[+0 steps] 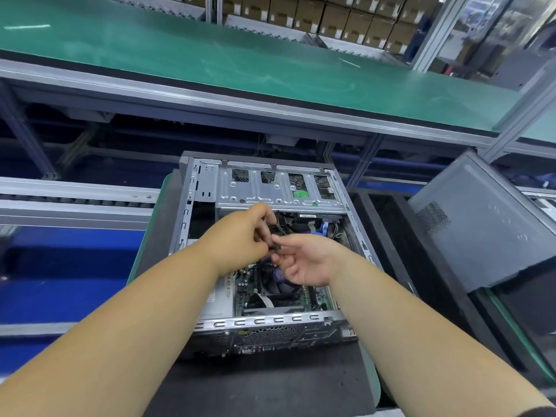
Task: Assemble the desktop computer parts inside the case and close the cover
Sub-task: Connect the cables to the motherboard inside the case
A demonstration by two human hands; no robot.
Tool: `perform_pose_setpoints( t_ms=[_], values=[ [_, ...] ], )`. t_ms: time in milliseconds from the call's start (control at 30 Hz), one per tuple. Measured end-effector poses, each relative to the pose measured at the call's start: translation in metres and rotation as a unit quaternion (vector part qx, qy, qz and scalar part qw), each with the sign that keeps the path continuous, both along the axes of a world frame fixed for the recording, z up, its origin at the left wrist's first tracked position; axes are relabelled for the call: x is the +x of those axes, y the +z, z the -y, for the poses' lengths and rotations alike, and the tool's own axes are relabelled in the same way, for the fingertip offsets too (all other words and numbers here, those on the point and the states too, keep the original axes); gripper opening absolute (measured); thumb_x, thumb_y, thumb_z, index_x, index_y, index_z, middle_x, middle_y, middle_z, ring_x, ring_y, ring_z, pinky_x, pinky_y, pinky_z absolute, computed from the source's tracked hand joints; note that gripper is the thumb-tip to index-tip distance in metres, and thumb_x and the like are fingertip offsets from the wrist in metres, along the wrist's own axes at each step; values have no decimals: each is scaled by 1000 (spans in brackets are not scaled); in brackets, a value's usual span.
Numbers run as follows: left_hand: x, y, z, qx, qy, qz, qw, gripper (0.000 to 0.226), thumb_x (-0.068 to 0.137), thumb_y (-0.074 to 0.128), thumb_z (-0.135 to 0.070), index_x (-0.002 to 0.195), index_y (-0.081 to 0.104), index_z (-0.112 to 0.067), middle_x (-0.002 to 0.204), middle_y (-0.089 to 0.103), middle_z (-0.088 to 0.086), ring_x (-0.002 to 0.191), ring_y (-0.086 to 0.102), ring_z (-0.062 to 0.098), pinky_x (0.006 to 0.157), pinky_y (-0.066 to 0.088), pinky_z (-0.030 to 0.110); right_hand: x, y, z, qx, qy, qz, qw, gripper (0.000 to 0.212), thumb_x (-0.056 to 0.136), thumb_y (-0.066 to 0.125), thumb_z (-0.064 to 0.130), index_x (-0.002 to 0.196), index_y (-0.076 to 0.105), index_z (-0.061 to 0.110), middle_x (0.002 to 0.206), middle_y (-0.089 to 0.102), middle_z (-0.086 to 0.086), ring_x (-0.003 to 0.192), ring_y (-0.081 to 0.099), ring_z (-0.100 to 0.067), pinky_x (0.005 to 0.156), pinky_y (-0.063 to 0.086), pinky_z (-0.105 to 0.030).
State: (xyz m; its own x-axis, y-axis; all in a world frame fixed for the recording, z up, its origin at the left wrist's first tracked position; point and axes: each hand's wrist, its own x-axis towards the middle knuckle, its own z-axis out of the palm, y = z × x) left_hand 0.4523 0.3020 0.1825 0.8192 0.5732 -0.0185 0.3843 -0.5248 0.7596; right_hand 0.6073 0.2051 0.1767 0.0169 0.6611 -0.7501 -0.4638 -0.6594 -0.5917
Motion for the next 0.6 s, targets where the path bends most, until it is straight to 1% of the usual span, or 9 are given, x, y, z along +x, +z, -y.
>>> perform_pose_setpoints(
  t_ms=[67, 133, 200, 267, 300, 367, 433, 533, 600],
  values=[
    [0, -2, -3, -13, 9, -20, 1000, 30, 76, 59, -12, 94, 51, -35, 82, 70, -17, 71, 61, -1, 64, 50, 27, 6, 2, 2, -10, 56, 53, 997, 12, 98, 59, 17, 93, 67, 9, 73, 65, -2, 51, 41, -1, 46, 33, -9],
    [3, -4, -9, 18, 51, -71, 996, 23, 78, 59, -17, 94, 56, -33, 91, 68, -13, 81, 62, 7, 74, 53, 32, 10, 1, 1, -27, 106, 176, 978, 11, 98, 59, 11, 95, 67, 4, 80, 65, -4, 54, 44, -3, 50, 37, -12],
    [8, -4, -15, 53, 95, -155, 982, 27, 82, 56, -22, 109, 59, -28, 107, 65, -7, 93, 60, 15, 83, 52, 33, 12, -3, -3, -30, 156, 337, 928, 11, 98, 61, 13, 88, 64, 9, 81, 61, -6, 58, 46, -8, 58, 39, -19],
    [14, 0, -19, 53, 90, -223, 969, 42, 85, 52, -25, 127, 54, -21, 115, 61, 0, 97, 59, 20, 81, 51, 32, 14, -9, -8, -19, 212, 455, 864, 18, 99, 60, 18, 82, 59, 12, 75, 59, -5, 62, 50, -13, 62, 42, -25],
    [17, 2, -20, 46, 70, -254, 964, 48, 86, 51, -25, 134, 48, -18, 116, 58, 3, 95, 58, 21, 76, 50, 31, 13, -13, -11, -13, 223, 485, 846, 17, 99, 57, 19, 85, 60, 10, 76, 60, -5, 66, 52, -17, 65, 43, -28],
    [26, 5, -22, 36, 19, -323, 946, 63, 89, 51, -26, 147, 30, -13, 120, 55, 8, 89, 55, 21, 71, 47, 29, 13, -23, -16, 10, 199, 514, 834, 11, 100, 56, 15, 103, 61, 5, 86, 60, -6, 79, 52, -21, 74, 43, -30],
    [33, 7, -26, 35, -7, -378, 925, 70, 91, 52, -29, 150, 20, -10, 123, 55, 12, 89, 55, 23, 74, 45, 32, 14, -32, -21, 52, 177, 561, 807, 9, 99, 56, 11, 106, 58, 6, 83, 55, 1, 83, 50, -21, 74, 39, -29],
    [42, 4, -35, 58, -12, -422, 905, 75, 92, 55, -37, 151, 18, -10, 140, 45, 14, 114, 53, 30, 91, 46, 36, 19, -43, -29, 83, 198, 638, 740, 2, 98, 54, 9, 101, 53, 10, 87, 51, -3, 82, 48, -22, 71, 33, -28],
    [46, -1, -39, 65, -25, -440, 895, 81, 92, 56, -42, 154, 13, -12, 152, 34, 13, 131, 44, 32, 102, 40, 39, 22, -51, -34, 75, 223, 658, 716, 13, 97, 54, 4, 110, 56, 4, 99, 58, -11, 85, 50, -24, 71, 35, -29]
  ],
)
